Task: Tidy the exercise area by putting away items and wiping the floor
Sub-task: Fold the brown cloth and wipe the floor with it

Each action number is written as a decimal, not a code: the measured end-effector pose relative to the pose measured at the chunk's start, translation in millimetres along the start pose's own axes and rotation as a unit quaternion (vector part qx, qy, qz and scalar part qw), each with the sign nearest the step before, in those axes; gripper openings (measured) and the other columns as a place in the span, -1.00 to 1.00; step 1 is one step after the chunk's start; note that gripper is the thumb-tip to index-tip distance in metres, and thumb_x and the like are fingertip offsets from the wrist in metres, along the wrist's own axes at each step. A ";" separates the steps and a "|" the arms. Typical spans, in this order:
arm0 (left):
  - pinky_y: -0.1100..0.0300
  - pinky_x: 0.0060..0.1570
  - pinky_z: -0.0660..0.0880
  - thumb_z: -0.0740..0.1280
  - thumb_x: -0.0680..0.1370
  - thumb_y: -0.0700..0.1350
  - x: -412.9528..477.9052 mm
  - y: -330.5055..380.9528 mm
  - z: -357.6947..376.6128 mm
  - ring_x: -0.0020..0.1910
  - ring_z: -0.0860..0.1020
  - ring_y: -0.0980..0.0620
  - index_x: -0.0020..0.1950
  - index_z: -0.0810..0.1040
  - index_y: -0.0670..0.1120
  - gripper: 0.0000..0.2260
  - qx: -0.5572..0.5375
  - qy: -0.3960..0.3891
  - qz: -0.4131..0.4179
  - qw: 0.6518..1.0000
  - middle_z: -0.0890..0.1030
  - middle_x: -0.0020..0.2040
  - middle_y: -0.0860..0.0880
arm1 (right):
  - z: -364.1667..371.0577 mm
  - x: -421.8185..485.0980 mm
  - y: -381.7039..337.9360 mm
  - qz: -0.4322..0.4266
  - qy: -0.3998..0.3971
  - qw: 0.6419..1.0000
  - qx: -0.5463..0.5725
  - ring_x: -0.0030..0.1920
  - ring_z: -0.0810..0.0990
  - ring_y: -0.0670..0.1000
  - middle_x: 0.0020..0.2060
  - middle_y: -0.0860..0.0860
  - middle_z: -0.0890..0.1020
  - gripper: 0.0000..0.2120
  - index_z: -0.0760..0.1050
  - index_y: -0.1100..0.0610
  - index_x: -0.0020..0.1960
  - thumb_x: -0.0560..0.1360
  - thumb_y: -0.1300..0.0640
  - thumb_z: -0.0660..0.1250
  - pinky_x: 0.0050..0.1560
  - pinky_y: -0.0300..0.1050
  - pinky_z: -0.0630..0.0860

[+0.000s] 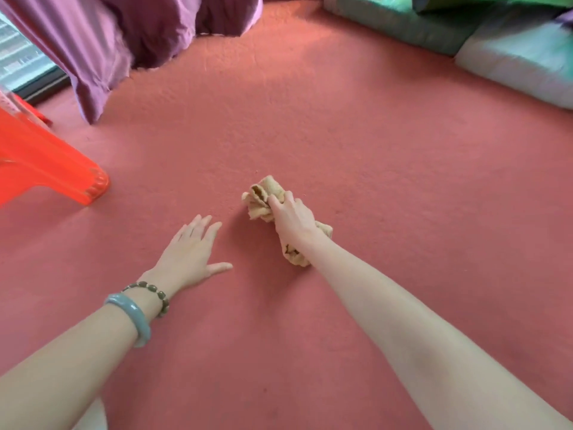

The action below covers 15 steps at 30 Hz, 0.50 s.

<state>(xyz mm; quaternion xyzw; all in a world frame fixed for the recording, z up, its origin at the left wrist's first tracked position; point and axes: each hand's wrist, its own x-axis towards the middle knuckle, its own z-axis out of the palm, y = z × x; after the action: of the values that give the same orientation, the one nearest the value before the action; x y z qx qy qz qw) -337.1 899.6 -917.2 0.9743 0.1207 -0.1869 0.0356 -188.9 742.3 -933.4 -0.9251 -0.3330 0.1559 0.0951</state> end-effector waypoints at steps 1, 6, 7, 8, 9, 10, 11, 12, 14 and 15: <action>0.03 0.50 -0.05 0.18 0.48 0.32 10.5 4.3 -10.3 0.54 -0.08 -0.09 0.54 -0.05 -0.09 -0.19 0.022 0.009 0.021 0.999 -0.03 0.56 -0.14 | -2.6 1.6 9.5 0.012 0.009 1.000 0.006 0.02 0.48 0.22 0.07 0.19 0.40 -0.72 0.31 0.16 0.24 0.54 0.28 0.11 -0.23 0.00 0.31; 0.02 0.50 -0.02 0.24 0.48 0.28 54.2 19.3 -49.5 0.53 -0.02 -0.10 0.54 0.01 -0.11 -0.20 0.037 0.038 0.069 0.996 0.03 0.55 -0.15 | -24.5 -31.7 112.8 0.184 0.074 0.978 0.069 0.01 0.49 0.27 0.02 0.20 0.40 -0.70 0.28 0.16 0.28 0.56 0.22 0.10 -0.18 0.03 0.32; 0.01 0.49 -0.01 0.25 0.47 0.28 61.3 24.5 -49.4 0.53 -0.01 -0.11 0.54 0.02 -0.11 -0.19 0.035 0.039 0.073 0.996 0.04 0.55 -0.16 | -27.7 -49.6 136.7 0.222 0.084 0.968 0.078 0.02 0.48 0.28 0.02 0.20 0.39 -0.70 0.27 0.16 0.29 0.57 0.20 0.08 -0.15 0.05 0.32; 0.01 0.49 0.00 0.26 0.47 0.28 67.6 31.8 -47.5 0.53 0.00 -0.12 0.54 0.03 -0.11 -0.19 0.034 0.039 0.079 0.996 0.05 0.54 -0.16 | -29.8 -68.9 160.1 0.257 0.090 0.959 0.080 0.03 0.47 0.29 0.03 0.21 0.39 -0.72 0.27 0.16 0.28 0.57 0.19 0.05 -0.11 0.06 0.33; 0.01 0.49 0.01 0.26 0.46 0.29 74.2 40.6 -44.1 0.53 0.00 -0.13 0.54 0.03 -0.11 -0.18 0.034 0.041 0.088 0.995 0.06 0.54 -0.17 | -32.6 -88.7 181.8 0.292 0.095 0.949 0.075 0.05 0.47 0.29 0.03 0.21 0.39 -0.73 0.28 0.17 0.26 0.57 0.19 0.03 -0.08 0.07 0.35; 0.00 0.49 0.02 0.26 0.46 0.29 80.1 51.1 -40.3 0.53 0.01 -0.13 0.54 0.04 -0.11 -0.18 0.035 0.039 0.099 0.994 0.07 0.54 -0.17 | -35.5 -108.7 200.9 0.325 0.099 0.938 0.069 0.06 0.47 0.30 0.04 0.22 0.39 -0.73 0.29 0.17 0.25 0.57 0.20 0.02 -0.04 0.08 0.37; 0.00 0.49 0.02 0.26 0.45 0.29 86.1 63.2 -35.8 0.53 0.02 -0.13 0.54 0.04 -0.11 -0.18 0.034 0.035 0.111 0.993 0.07 0.54 -0.17 | -37.2 -128.5 217.9 0.356 0.102 0.927 0.063 0.07 0.47 0.31 0.05 0.23 0.39 -0.72 0.29 0.17 0.25 0.56 0.22 0.02 -0.01 0.09 0.38; -0.01 0.49 0.03 0.27 0.45 0.29 90.8 76.5 -31.6 0.53 0.02 -0.14 0.54 0.04 -0.11 -0.17 0.032 0.030 0.124 0.991 0.07 0.54 -0.18 | -38.1 -148.1 232.7 0.384 0.104 0.916 0.058 0.07 0.47 0.32 0.06 0.24 0.39 -0.71 0.29 0.17 0.26 0.55 0.23 0.02 0.00 0.10 0.39; 0.00 0.49 0.02 0.28 0.46 0.29 97.5 104.7 -22.4 0.53 0.02 -0.13 0.54 0.03 -0.11 -0.17 0.027 0.020 0.152 0.988 0.07 0.54 -0.17 | -37.4 -185.6 257.8 0.434 0.110 0.892 0.055 0.09 0.46 0.33 0.10 0.26 0.39 -0.66 0.28 0.15 0.31 0.55 0.25 0.02 0.04 0.12 0.39; 0.01 0.49 0.01 0.28 0.46 0.28 100.1 117.7 -17.4 0.53 0.02 -0.13 0.54 0.03 -0.11 -0.17 0.027 0.014 0.164 0.986 0.06 0.54 -0.17 | -36.8 -203.1 267.6 0.463 0.115 0.877 0.057 0.12 0.45 0.34 0.13 0.26 0.38 -0.63 0.25 0.14 0.35 0.55 0.25 0.02 0.09 0.13 0.39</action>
<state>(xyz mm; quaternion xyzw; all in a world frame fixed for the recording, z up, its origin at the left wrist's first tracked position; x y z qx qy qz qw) -211.5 809.8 -935.5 0.9840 -0.0452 -0.1682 0.0379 -167.3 405.0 -928.2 -0.9779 0.1564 0.0936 0.1025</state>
